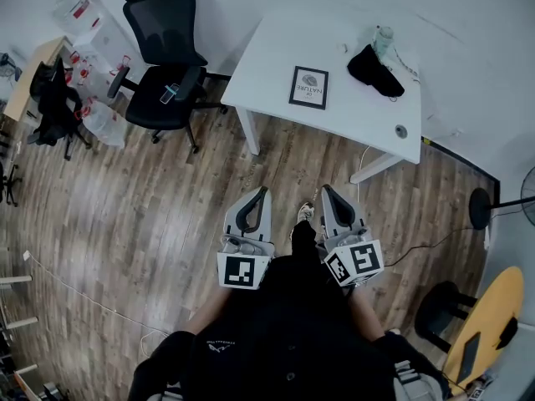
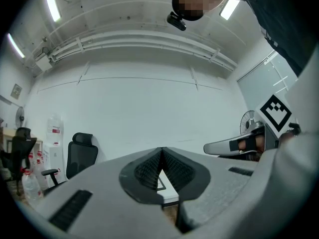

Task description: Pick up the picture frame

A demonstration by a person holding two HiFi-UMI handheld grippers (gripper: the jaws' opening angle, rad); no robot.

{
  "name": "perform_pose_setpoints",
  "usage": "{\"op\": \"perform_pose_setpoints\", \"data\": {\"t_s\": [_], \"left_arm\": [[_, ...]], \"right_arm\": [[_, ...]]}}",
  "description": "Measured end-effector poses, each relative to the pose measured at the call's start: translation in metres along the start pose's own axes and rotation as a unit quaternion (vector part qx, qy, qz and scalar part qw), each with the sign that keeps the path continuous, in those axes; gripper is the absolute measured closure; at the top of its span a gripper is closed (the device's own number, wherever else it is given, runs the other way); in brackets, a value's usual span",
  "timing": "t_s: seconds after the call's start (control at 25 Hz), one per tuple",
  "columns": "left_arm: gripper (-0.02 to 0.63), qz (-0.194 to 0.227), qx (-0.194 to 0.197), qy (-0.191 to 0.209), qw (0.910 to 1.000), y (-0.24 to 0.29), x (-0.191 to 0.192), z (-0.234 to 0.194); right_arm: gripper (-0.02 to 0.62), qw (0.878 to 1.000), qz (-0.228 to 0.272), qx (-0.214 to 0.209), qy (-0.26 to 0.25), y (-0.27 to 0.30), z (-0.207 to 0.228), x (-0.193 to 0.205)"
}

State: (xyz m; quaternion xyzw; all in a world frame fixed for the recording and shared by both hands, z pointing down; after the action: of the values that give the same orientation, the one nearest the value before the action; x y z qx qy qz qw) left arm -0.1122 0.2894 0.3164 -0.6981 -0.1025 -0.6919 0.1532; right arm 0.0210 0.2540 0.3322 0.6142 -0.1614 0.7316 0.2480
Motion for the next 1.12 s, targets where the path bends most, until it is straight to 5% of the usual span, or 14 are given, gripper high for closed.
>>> {"op": "perform_pose_setpoints", "data": {"t_s": [0.36,1.12], "left_arm": [[0.600,0.006,0.019,0.005,0.9998,0.074,-0.008,-0.007],[0.600,0.028,-0.038,0.009,0.9989,0.221,-0.006,-0.018]], "right_arm": [[0.597,1.000,0.002,-0.016,0.007,0.060,0.044,-0.021],[0.597,0.999,0.010,-0.027,0.016,0.154,0.172,-0.059]]}}
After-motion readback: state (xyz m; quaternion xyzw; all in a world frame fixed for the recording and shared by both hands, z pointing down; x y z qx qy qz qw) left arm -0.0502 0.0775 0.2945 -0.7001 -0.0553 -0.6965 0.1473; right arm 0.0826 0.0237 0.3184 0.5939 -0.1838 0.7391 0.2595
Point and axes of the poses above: the fingertips, and each gripper's own axes: y forward along the fingers, z to its right, x out of its underside, the point moved 2 cm from there along -y, backward along the fingers, and after that the axes turned 7 degrees about x, right-handed, at the moved point
